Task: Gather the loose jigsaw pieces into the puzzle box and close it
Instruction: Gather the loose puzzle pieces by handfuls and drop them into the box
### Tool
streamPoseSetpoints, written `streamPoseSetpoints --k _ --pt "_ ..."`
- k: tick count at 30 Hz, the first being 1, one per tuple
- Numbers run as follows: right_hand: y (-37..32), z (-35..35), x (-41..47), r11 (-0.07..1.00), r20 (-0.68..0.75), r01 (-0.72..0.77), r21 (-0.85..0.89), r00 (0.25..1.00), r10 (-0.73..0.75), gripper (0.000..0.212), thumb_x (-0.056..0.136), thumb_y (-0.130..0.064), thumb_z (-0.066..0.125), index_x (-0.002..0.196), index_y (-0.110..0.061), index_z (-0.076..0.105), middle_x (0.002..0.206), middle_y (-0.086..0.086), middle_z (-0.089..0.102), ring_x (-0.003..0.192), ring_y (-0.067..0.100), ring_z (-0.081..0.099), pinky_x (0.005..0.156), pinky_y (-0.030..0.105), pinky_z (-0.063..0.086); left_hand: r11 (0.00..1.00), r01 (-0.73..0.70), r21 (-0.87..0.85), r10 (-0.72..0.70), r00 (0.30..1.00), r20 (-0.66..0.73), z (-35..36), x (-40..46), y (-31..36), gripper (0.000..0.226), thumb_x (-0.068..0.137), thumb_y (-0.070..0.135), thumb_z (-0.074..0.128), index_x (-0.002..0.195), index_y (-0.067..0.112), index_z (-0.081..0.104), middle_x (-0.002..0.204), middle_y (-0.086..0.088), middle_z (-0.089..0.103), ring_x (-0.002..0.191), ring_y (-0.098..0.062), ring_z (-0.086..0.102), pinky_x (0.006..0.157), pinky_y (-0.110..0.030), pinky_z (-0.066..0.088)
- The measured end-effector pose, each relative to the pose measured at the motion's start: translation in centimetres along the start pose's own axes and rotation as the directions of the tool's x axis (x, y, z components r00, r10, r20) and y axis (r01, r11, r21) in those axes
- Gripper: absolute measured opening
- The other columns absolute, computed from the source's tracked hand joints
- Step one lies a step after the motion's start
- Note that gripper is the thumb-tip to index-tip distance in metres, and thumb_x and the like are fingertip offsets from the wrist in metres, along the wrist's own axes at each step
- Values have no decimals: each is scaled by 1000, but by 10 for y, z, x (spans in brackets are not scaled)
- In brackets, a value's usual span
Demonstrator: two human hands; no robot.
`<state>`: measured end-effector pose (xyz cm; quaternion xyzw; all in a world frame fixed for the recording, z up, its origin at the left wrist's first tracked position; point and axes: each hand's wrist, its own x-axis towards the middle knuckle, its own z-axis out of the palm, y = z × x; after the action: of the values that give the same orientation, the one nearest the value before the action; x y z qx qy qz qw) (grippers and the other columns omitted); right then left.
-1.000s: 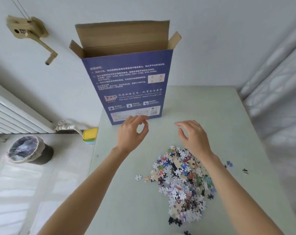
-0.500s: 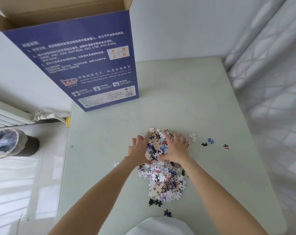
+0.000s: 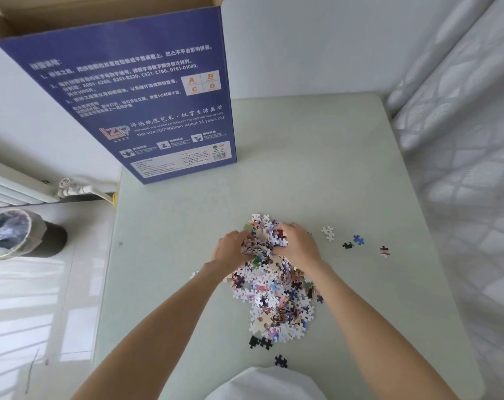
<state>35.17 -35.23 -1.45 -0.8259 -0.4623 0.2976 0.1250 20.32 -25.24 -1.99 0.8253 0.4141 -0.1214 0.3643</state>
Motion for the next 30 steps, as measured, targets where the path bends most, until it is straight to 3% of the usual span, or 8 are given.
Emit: streamPoseSetpoints --k 3,8,11,15,20,23,27,30 --pt "0 -4 -1 999 -13 -14 49 1000 15 51 79 -24 71 126 -16 52 124 3 59 113 20 56 97 35 44 1000 -2 -23 1 1000 -24 -4 0 -1 34 81 16 70 114 20 61 110 -4 68 98 -19 63 89 -27 50" --pt "0 -11 -4 996 -92 28 88 996 -19 41 82 -21 69 121 -15 57 112 5 66 84 13 63 87 28 46 998 32 -58 -37 996 -78 -12 -1 -10 30 85 15 66 115 21 65 105 -4 70 69 -13 60 69 -19 47" --pt "-2 -18 -6 995 -156 78 64 985 -67 38 84 -21 67 120 -14 59 104 4 68 53 -6 39 71 23 47 995 41 -95 -51 993 -102 -17 -3 -14 30 84 19 67 115 19 66 105 -6 70 74 -15 62 73 -19 46" --pt "-8 -27 -10 989 -275 134 69 955 -110 32 83 -18 69 114 -15 62 107 3 68 55 -1 47 72 21 48 991 35 -126 -54 987 -148 -26 -6 -20 30 84 20 68 113 16 67 106 -5 71 89 -17 67 76 -17 44" --pt "-10 -26 -13 984 -304 123 128 949 -79 32 81 -19 70 112 -16 62 104 1 68 73 14 63 74 19 46 988 -3 -156 -27 981 -190 -32 -12 -21 29 84 20 67 113 16 68 103 -5 72 88 -16 67 75 -14 43" --pt "-7 -14 -13 986 -258 144 82 959 -118 30 82 -18 69 111 -17 61 114 -1 64 53 -5 45 71 12 41 986 -21 -164 -13 979 -206 -32 -14 -22 28 83 20 68 112 16 68 102 -4 72 89 -16 68 75 -15 44" --pt "-1 4 -15 986 -132 164 -30 977 -167 31 86 -20 65 115 -19 57 116 1 64 45 -4 38 66 13 43 988 -2 -152 -27 982 -185 -29 -14 -23 28 84 19 68 112 16 68 104 -3 71 91 -17 67 80 -19 47" --pt "-3 6 -17 973 -88 189 -131 976 -201 36 85 -23 65 121 -18 56 111 1 67 50 -10 33 79 17 44 988 -11 -154 -17 983 -183 -26 -13 -24 28 84 19 67 112 18 68 105 -2 71 92 -16 67 80 -18 46"
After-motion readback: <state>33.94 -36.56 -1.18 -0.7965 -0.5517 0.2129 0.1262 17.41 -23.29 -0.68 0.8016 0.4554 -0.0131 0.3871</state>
